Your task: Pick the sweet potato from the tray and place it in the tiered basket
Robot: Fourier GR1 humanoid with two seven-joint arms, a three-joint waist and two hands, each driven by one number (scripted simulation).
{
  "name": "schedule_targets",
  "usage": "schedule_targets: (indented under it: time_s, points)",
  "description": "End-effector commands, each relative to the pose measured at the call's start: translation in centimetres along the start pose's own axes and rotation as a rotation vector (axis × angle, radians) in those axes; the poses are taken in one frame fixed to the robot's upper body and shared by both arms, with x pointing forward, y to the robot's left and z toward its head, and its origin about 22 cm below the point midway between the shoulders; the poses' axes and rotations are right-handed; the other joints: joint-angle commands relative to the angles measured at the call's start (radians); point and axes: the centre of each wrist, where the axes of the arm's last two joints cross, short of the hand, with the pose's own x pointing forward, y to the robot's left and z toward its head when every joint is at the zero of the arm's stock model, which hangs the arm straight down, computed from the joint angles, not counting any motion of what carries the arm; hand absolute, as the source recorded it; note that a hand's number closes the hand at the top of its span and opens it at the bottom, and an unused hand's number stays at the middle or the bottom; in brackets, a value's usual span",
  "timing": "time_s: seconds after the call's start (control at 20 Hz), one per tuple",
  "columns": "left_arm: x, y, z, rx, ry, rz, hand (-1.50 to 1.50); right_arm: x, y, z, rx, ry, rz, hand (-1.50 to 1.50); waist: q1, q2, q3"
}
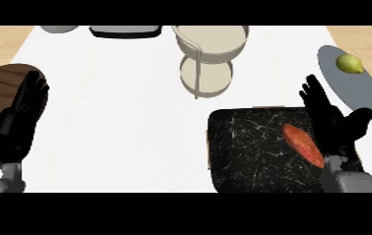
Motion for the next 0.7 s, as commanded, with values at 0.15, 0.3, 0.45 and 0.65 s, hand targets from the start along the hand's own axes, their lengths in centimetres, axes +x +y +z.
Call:
schedule_targets:
  time_s: [0.15, 0.3, 0.45, 0.65]
  points:
    - [-0.4, -1.9, 0.0, -0.076, 0.072, 0.040, 0.00, 5.1, 5.1, 1.2, 0.644, -0.367, -0.126, 1.50, -0.004, 0.002, 0.011]
    - [-1.7, -2.8, 1.0, -0.128, 0.167, 0.075, 0.00, 9.0, -1.4, 0.1, 0.440, -0.418, 0.509, 1.50, -0.048, -0.010, -0.007]
    - [-0.5, -3.8, -0.1, -0.205, 0.199, 0.101, 0.00, -1.3, -1.6, 2.9, 0.376, -0.218, 0.094, -1.50, -0.011, 0.011, 0.008]
    - [-0.4, -5.3, 1.6, -0.200, 0.212, 0.100, 0.00, 0.9, -5.5, 2.4, 0.428, -0.413, 0.181, -1.50, -0.004, 0.008, 0.008]
